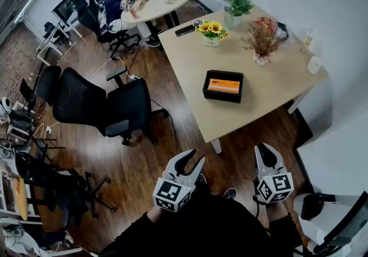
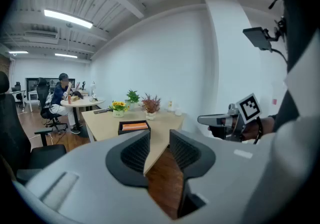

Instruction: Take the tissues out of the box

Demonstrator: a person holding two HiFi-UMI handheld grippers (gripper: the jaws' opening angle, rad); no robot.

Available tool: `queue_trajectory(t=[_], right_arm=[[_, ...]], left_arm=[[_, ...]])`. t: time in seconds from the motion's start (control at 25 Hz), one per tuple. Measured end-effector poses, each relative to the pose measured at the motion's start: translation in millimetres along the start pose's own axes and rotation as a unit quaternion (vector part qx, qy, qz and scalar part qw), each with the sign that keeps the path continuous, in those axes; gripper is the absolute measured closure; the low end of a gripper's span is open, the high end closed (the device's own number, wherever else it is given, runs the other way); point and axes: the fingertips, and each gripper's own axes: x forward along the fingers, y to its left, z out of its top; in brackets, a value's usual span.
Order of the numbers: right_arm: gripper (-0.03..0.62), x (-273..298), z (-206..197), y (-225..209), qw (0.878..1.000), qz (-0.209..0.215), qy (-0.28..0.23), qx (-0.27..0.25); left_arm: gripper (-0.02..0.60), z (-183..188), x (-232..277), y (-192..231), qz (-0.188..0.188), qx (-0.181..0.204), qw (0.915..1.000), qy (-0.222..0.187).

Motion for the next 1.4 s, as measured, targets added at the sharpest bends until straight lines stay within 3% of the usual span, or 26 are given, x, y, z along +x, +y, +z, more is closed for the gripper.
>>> queue_trajectory(t=[0.2,0.4,0.64,0.76,0.92,1.04,1.16,1.32,1.4], right_arm=[[0.426,47.3,-5.8,-3.9,0.998,0.022,0.02,-0.056],[0.281,105.2,-6.1,-2.9,0.992,0.036,0.062,-0.1],[0.266,182.2,14.3,-13.0,0.984,0.033,0.108,-0.135],[0.267,219.2,2.2,-24.3,0.967,0.052,0.169,-0.183],[0.267,258.9,-21.1,-47.2,0.931,0.087,0.259,-0.242],[0.267,289.4,-27.7,-65.7,0.905,0.109,0.299,-0.282],[0.266,324.0,-36.6,-79.8,0.869,0.139,0.336,-0.337],[0.261,345.9,-61.0,-87.1,0.8,0.206,0.401,-0.396],[0.257,351.6,-69.9,-89.2,0.778,0.235,0.424,-0.401]], left_arm=[[0.39,-8.6,31.9,26.5,-0.018,-0.013,0.9997,0.013],[0.336,-1.2,80.2,68.6,-0.055,-0.026,0.9981,0.003],[0.322,27.0,135.1,124.7,-0.105,-0.025,0.9942,0.0],[0.323,25.8,156.4,143.2,-0.132,0.002,0.9911,0.014],[0.322,8.0,200.2,165.1,-0.161,0.107,0.9789,0.068],[0.322,1.7,242.5,179.0,-0.17,0.199,0.9588,0.11],[0.319,-9.0,294.6,189.9,-0.175,0.286,0.9273,0.166],[0.289,-34.9,347.1,180.3,-0.216,0.386,0.861,0.251],[0.254,-43.1,363.4,175.0,-0.243,0.422,0.826,0.283]])
